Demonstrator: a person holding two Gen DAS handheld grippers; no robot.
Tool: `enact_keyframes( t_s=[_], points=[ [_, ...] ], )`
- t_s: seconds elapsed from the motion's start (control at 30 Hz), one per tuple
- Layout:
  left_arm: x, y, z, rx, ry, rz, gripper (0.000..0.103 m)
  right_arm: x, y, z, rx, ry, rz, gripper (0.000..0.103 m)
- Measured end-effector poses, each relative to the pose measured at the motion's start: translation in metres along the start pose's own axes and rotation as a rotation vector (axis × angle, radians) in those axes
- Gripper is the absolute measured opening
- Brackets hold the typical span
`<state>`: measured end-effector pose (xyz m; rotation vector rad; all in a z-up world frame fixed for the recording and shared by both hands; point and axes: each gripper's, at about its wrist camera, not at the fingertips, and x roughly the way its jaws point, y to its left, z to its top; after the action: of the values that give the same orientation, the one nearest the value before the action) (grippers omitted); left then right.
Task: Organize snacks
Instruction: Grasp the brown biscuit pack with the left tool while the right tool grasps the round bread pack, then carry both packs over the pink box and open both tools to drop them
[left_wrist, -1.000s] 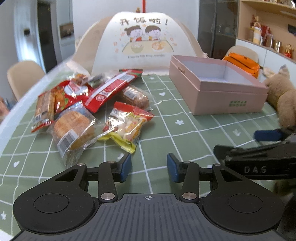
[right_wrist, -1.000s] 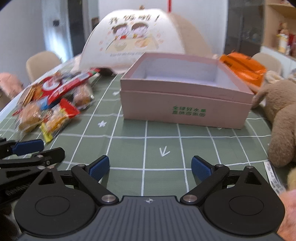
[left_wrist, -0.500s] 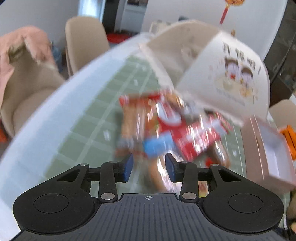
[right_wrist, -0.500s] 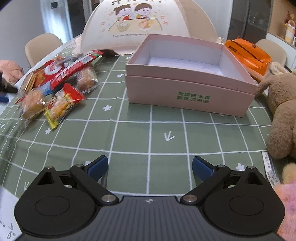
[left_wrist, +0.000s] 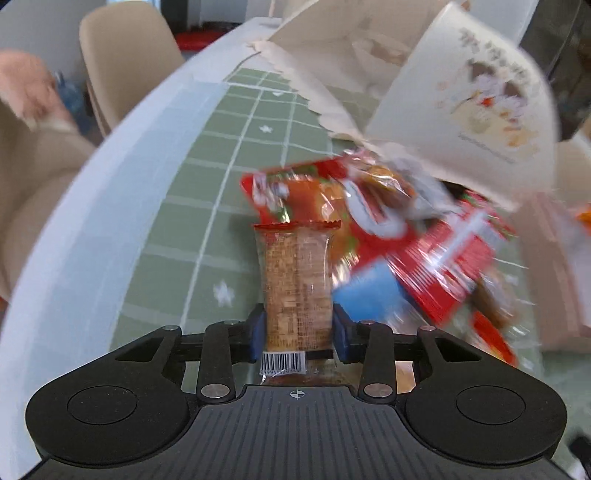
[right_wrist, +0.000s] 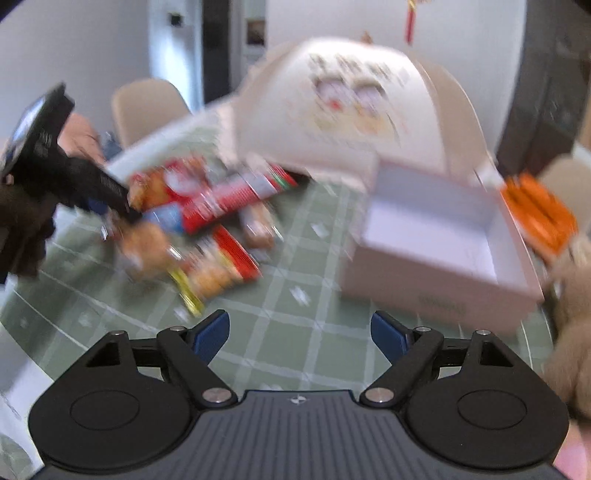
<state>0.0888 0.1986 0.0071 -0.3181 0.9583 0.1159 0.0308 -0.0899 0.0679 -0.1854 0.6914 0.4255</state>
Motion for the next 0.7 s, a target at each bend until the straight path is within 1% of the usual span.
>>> enact_keyframes(
  t_s=[0.03, 0.07, 0.17, 0.27, 0.33, 0.43, 0.47, 0.5, 0.57, 0.6, 0.7],
  points=[
    [-0.010, 0.003, -0.011, 0.007, 0.000, -0.026, 0.041, 0.003, 0.007, 0.005, -0.016, -0.004, 0.029, 0.085],
    [-0.020, 0.005, -0.024, 0.020, 0.005, -0.034, 0.040, 0.008, 0.015, 0.012, -0.040, 0.009, 0.069, 0.085],
    [-0.046, 0.012, -0.060, 0.031, 0.049, -0.064, 0.040, 0.032, 0.043, 0.027, -0.137, 0.032, 0.169, 0.085],
    [-0.064, 0.022, -0.087, -0.021, 0.085, -0.084, 0.040, 0.060, 0.074, 0.039, -0.248, 0.036, 0.220, 0.085],
    [-0.071, 0.026, -0.099, -0.051, 0.100, -0.089, 0.040, 0.081, 0.090, 0.047, -0.283, 0.052, 0.247, 0.085],
    [-0.080, 0.023, -0.107, -0.047, 0.112, -0.082, 0.040, 0.114, 0.112, 0.056, -0.325, 0.100, 0.270, 0.083],
    [-0.082, 0.020, -0.109, -0.035, 0.117, -0.079, 0.040, 0.124, 0.118, 0.058, -0.337, 0.124, 0.272, 0.079],
    [-0.084, 0.017, -0.110, -0.022, 0.122, -0.077, 0.040, 0.130, 0.122, 0.058, -0.336, 0.147, 0.277, 0.068],
    [-0.088, 0.010, -0.113, 0.003, 0.128, -0.079, 0.040, 0.131, 0.122, 0.059, -0.313, 0.179, 0.287, 0.058],
    [-0.088, 0.005, -0.114, 0.015, 0.129, -0.084, 0.040, 0.124, 0.118, 0.058, -0.297, 0.175, 0.299, 0.056],
    [-0.089, -0.017, -0.113, 0.062, 0.139, -0.119, 0.040, 0.088, 0.091, 0.055, -0.250, 0.125, 0.315, 0.055]
  ],
)
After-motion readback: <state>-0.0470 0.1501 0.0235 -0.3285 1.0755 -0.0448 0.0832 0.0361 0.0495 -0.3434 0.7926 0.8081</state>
